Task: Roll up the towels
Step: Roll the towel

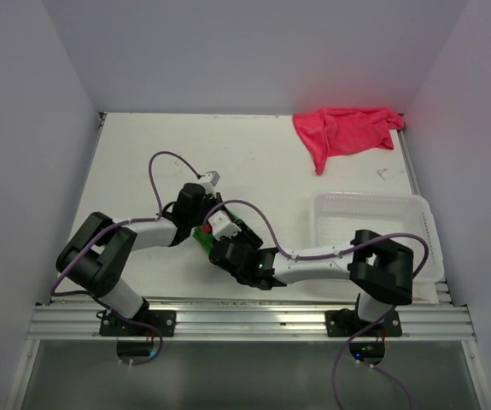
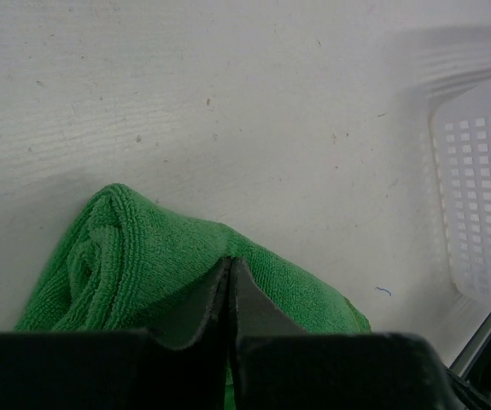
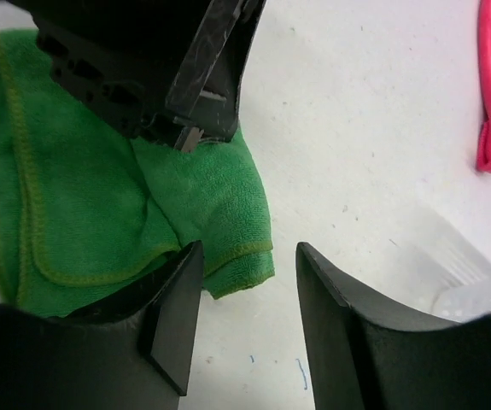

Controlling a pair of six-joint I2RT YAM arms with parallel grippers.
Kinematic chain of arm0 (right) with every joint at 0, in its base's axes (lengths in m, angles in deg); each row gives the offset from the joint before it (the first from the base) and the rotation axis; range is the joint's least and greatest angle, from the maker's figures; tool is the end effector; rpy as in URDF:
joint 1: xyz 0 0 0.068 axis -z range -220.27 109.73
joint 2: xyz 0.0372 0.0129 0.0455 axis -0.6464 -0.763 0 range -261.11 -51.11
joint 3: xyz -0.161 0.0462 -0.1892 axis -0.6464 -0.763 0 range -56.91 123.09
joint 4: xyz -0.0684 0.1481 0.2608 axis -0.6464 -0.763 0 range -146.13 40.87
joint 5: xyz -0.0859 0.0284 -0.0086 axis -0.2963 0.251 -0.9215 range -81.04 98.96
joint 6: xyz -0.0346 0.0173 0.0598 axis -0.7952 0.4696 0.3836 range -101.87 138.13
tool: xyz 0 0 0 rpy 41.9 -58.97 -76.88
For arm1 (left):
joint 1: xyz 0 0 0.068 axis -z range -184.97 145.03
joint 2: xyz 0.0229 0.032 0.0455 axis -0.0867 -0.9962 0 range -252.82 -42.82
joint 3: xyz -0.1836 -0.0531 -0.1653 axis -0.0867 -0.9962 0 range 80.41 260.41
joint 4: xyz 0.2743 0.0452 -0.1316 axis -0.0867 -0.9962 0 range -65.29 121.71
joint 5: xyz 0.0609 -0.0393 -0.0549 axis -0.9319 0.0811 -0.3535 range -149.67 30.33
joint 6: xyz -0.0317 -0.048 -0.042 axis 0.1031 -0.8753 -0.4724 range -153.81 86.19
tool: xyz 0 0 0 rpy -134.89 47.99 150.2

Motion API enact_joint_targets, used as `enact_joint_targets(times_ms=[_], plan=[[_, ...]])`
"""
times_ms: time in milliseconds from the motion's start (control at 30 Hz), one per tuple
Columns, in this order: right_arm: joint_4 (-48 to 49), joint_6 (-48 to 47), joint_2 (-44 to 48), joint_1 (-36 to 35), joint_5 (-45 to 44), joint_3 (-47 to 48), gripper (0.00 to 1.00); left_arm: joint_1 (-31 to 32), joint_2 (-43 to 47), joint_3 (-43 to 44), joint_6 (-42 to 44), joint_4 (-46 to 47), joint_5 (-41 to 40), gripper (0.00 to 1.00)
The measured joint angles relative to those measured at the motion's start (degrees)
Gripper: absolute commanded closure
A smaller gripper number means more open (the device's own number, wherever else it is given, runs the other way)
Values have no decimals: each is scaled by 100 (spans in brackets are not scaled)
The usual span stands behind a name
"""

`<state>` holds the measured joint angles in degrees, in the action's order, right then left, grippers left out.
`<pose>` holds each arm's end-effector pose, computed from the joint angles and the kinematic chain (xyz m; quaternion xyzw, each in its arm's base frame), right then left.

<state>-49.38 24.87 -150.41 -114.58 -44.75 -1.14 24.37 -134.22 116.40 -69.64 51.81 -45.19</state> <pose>0.1515 0.3647 0.1194 -0.3090 0.7806 -0.0883 0.5361 0.2969 -0.1837 0.0733 0.0080 0.8830 -0.3398 0.3237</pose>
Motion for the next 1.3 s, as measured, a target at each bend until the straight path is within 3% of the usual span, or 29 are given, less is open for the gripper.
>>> enact_joint_targets(times_ms=[167, 333, 500, 667, 933, 1033, 1300], plan=[[92, 551, 758, 315, 872, -284, 45, -7, 0, 0, 0, 0, 0, 95], [420, 1499, 1338, 1547, 2391, -798, 45, -9, 0, 0, 0, 0, 0, 95], [837, 2361, 1316, 2516, 3821, -1228, 44, -15, 2, 0, 0, -2, 2, 95], [1244, 2981, 992, 2680, 4747, -1360, 44, -28, 7, 0, 0, -7, 4, 95], [1650, 3390, 492, 2796, 5379, -1379, 47, -39, 44, -31, -7, -33, -2, 95], [1768, 3447, 420, 2798, 5536, -1377, 52, -39, 79, -92, -22, 2, -24, 95], [1928, 3530, 352, 2804, 5917, -1379, 99, -44, 114, -205, -127, 140, -83, 95]])
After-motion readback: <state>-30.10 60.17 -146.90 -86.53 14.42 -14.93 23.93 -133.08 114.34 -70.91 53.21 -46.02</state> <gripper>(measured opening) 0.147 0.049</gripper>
